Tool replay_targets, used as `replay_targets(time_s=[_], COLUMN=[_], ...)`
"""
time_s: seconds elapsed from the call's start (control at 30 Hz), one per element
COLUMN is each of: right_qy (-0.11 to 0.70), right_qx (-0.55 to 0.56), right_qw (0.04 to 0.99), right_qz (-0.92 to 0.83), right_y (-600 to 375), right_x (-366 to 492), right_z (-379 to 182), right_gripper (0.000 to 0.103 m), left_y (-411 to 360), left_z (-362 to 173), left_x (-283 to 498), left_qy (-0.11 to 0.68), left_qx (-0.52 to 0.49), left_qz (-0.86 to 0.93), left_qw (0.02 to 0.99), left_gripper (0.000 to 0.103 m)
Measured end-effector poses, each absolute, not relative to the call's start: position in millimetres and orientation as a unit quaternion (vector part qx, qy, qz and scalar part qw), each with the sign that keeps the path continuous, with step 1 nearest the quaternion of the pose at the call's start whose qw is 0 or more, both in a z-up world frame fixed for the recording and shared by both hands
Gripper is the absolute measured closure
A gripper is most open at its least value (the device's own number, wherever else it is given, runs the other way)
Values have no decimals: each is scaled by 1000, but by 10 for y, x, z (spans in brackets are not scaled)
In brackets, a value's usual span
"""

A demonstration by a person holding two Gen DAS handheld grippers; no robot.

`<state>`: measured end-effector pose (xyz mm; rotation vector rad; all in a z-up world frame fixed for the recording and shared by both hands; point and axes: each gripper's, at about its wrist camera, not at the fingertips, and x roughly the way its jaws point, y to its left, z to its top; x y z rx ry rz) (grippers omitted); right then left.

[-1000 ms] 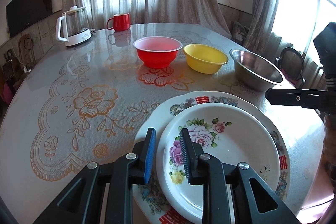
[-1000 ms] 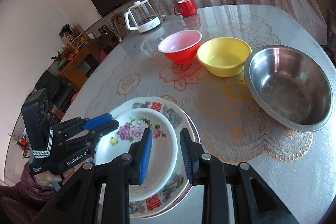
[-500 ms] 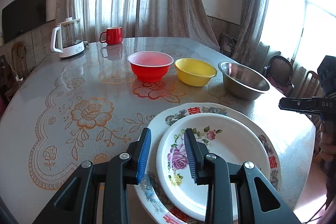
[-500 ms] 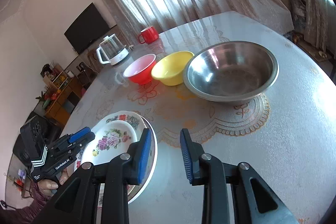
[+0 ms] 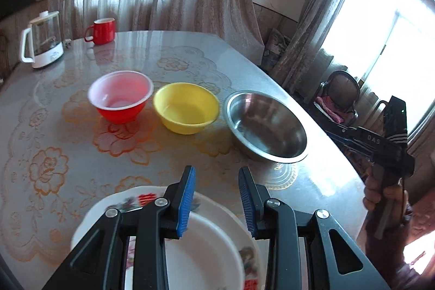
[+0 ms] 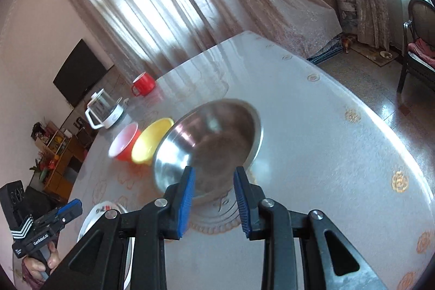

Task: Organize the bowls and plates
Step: 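Move both grippers to the steel bowl rim and close on it, then lift the steel bowl with both grippers and set it beside the plate stack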

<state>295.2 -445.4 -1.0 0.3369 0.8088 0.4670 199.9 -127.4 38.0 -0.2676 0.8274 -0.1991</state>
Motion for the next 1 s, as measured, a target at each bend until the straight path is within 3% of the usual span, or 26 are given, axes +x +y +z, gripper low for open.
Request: replay_targets(time_s=[0.5, 0.57, 0.63, 0.7, 1.0], right_qy=[390, 393, 395, 397, 395], right_qx=[201, 201, 194, 187, 155], right_qw=[875, 871, 871, 869, 875], right_qz=[206, 216, 220, 226, 234], right_y=[-4530, -4512, -4480, -4448, -4439], right_x=[3538, 3581, 3590, 3598, 3588], right_z=[-384, -424, -452, -486, -511], right_gripper=[74, 79, 86, 92, 90], left_y=[-1739, -1732, -1710, -1684, -1756], left_z=[-83, -145, -189, -201, -177], left_x=[3079, 3152, 3224, 3227, 3135], left_qy=[485, 495, 500, 495, 494], left_qx=[-170, -172, -175, -183, -184], left_qz=[-80, -82, -83, -90, -111], left_qw=[854, 848, 844, 845, 842], left_gripper=[70, 71, 85, 85, 85])
